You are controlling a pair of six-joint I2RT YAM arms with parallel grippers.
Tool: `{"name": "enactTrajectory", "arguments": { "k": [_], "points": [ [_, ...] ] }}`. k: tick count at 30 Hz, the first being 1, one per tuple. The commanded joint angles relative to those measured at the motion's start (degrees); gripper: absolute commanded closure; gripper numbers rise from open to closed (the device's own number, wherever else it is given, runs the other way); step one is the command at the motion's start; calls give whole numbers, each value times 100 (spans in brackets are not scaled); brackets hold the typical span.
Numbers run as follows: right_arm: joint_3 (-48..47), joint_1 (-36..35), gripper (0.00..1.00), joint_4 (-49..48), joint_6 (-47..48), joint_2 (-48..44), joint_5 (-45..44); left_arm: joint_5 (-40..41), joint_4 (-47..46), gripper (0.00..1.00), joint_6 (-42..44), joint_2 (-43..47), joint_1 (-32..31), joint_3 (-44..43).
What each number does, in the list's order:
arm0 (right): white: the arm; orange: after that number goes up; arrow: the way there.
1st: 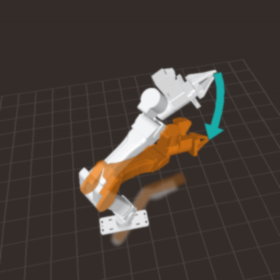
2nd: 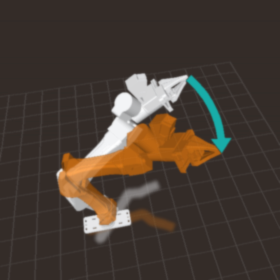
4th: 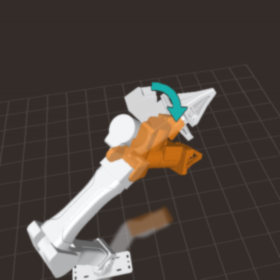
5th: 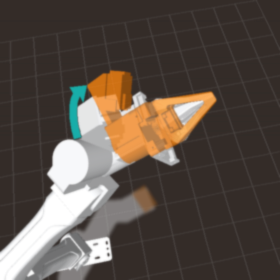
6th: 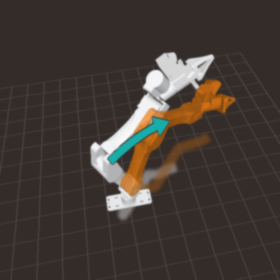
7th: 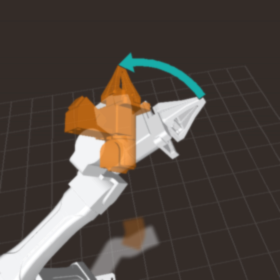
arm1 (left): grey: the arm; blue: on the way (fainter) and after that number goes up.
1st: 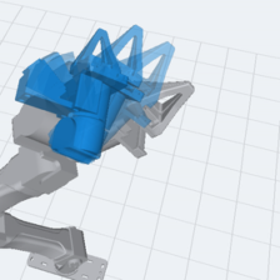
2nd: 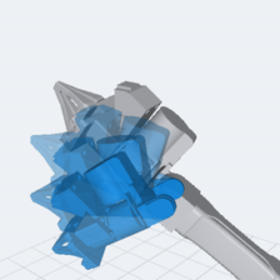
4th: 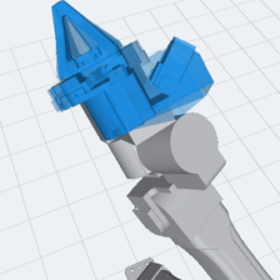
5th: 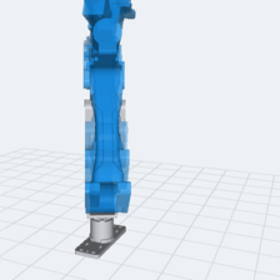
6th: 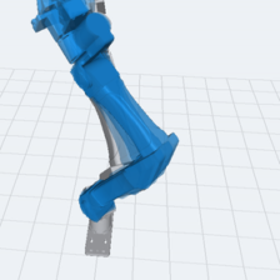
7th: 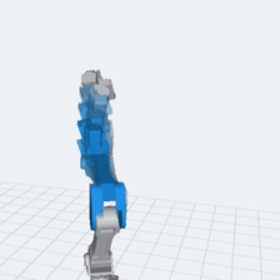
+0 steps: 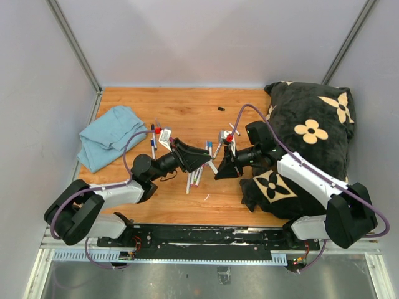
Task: Open the pen caps
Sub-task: Pick up the pen from the center of the board, then open the pen cap from the pen.
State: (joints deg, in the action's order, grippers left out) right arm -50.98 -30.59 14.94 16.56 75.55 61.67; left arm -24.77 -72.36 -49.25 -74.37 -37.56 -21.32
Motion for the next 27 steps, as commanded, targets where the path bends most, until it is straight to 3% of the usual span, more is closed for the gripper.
{"name": "enactTrajectory", "arguments": {
  "k": [1, 8, 10, 15, 18, 23, 27],
  "points": [
    [-197, 71, 99, 66, 32, 60, 201, -76, -265, 58, 28, -103, 47, -144],
    [-202, 71, 97, 62, 6, 94, 336, -23, -179, 97, 120, -170, 47, -153],
    [-209, 75, 89, 61, -39, 81, 395, -10, -169, 100, 146, -189, 47, -155],
    [-118, 71, 57, -436, -667, -8, 464, 11, -368, 100, 100, -325, 10, -94],
    [-35, 71, 52, -855, -1165, -9, 389, 55, -611, 100, 53, -469, -66, -91],
    [120, 62, 60, -1242, -1584, 29, 145, 116, -788, 100, 10, -667, -129, -148],
    [58, 20, 93, -1186, -1610, 138, 127, 209, -818, 100, 47, -681, -99, -202]
  ]
}}
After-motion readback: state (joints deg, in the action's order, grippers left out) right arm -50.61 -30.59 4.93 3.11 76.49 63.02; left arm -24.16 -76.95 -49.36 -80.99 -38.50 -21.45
